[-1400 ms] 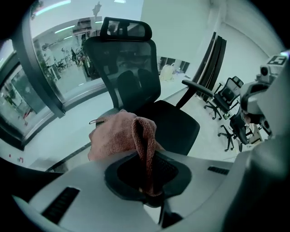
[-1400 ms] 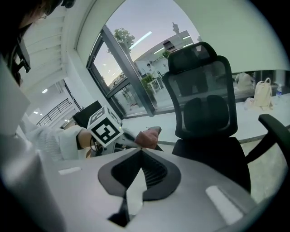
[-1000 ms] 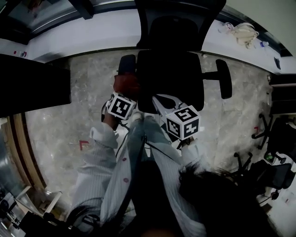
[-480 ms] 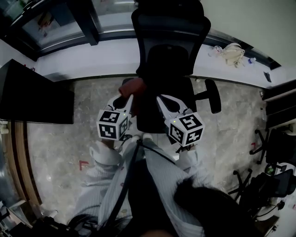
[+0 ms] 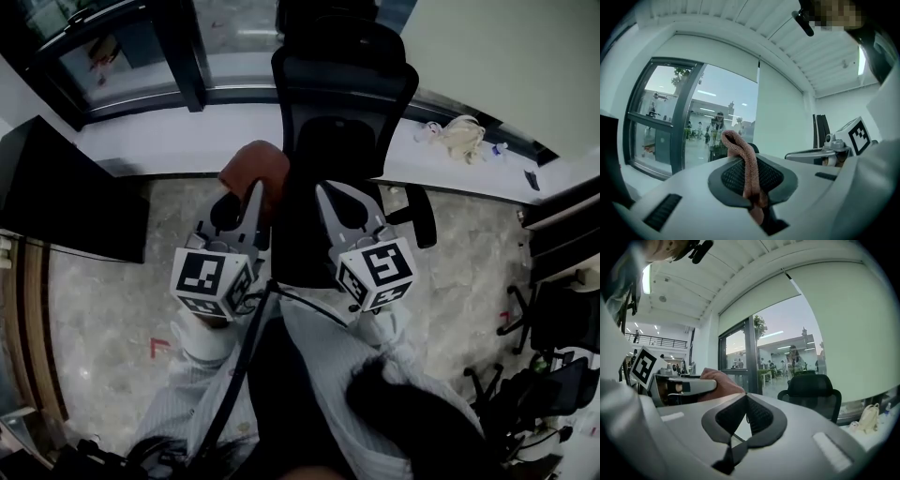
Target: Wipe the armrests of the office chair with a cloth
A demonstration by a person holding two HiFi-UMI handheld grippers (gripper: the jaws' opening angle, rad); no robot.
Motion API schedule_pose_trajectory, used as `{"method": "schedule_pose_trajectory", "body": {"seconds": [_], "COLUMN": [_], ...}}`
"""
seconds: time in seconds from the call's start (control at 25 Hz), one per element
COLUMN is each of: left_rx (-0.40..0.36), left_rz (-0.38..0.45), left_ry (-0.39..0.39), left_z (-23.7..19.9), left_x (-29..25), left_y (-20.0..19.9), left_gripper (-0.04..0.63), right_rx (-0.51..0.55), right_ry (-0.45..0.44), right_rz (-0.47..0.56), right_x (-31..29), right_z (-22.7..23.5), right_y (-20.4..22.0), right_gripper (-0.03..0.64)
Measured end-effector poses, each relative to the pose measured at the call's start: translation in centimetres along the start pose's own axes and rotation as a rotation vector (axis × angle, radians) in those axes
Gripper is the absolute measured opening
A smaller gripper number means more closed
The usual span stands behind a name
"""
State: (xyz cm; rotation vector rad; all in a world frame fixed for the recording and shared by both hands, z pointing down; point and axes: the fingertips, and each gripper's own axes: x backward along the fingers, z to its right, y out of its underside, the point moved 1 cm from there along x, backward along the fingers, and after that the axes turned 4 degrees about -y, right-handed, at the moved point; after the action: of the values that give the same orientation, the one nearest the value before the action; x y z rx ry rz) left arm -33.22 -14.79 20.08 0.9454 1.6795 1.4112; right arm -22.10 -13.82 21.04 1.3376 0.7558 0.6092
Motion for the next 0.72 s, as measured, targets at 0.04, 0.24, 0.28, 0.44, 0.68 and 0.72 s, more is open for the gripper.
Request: {"method": "schedule_pose_trajectory", "body": {"seconds": [0.04, 0.24, 0.28, 0.44, 0.68, 0.72], "left_rx": [0.0, -0.011, -0.014, -0.012, -0.024, -0.021], "left_rz": [0.001, -0.008, -0.011, -0.02, -0.029, -0.032], "left_ry": [-0.001, -0.001, -0.001, 0.006, 0.002, 0.003], "left_z": [0.02, 0.33, 0.38, 0.3, 0.53, 0.52], "left_x": [0.18, 0.64, 0.59, 0.62, 1.04, 1.03], "left_y": [0.01, 0.13, 0.13, 0.41, 0.56, 0.59], "left_gripper": [0.034, 0.032, 0.032, 0.034, 0.032, 0.032], "right_rx": [-0.005, -0.013, -0.014, -0.009, -0.008, -0.008], "right_ry": [-0.006, -0.022, -0.022, -0.028, -0.029, -0.028], "right_rz": [0.002, -0.002, -0.003, -0.012, -0.012, -0.01], "right_x": [0.12, 0.5, 0.49, 0.26, 0.46, 0.5], "right_z": [-0.1, -0.26, -0.22, -0.5, -0.83, -0.8], "right_y": [0.06, 0.14, 0.14, 0.52, 0.56, 0.51], "right_gripper": [0.0, 0.0, 0.0, 0.0, 0.0, 0.0]}}
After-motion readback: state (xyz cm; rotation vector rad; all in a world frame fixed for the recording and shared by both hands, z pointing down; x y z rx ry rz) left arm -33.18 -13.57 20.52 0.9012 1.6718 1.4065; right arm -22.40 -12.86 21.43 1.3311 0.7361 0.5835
